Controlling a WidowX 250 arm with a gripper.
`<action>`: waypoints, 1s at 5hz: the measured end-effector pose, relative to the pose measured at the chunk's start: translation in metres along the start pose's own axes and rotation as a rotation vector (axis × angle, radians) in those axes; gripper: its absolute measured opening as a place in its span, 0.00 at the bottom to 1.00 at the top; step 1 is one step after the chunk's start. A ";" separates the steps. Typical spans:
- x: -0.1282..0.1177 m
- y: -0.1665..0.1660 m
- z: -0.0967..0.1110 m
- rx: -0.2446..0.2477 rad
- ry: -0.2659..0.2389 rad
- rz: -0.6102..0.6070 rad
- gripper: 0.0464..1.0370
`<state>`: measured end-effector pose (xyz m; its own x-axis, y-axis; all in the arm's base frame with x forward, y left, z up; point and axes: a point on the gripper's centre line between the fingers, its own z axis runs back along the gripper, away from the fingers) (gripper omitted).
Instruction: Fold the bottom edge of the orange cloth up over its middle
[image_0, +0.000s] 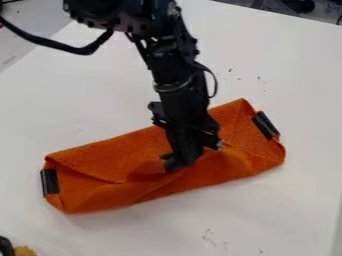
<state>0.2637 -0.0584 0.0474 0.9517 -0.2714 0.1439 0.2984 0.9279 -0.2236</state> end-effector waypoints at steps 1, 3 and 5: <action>0.007 0.018 -0.006 -0.019 0.001 -0.026 0.04; 0.012 0.036 -0.011 0.061 0.031 -0.055 0.24; 0.017 0.038 0.003 0.223 0.005 -0.088 0.83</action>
<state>0.2912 -0.0275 0.0444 0.9231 -0.3548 0.1482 0.3576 0.9338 0.0079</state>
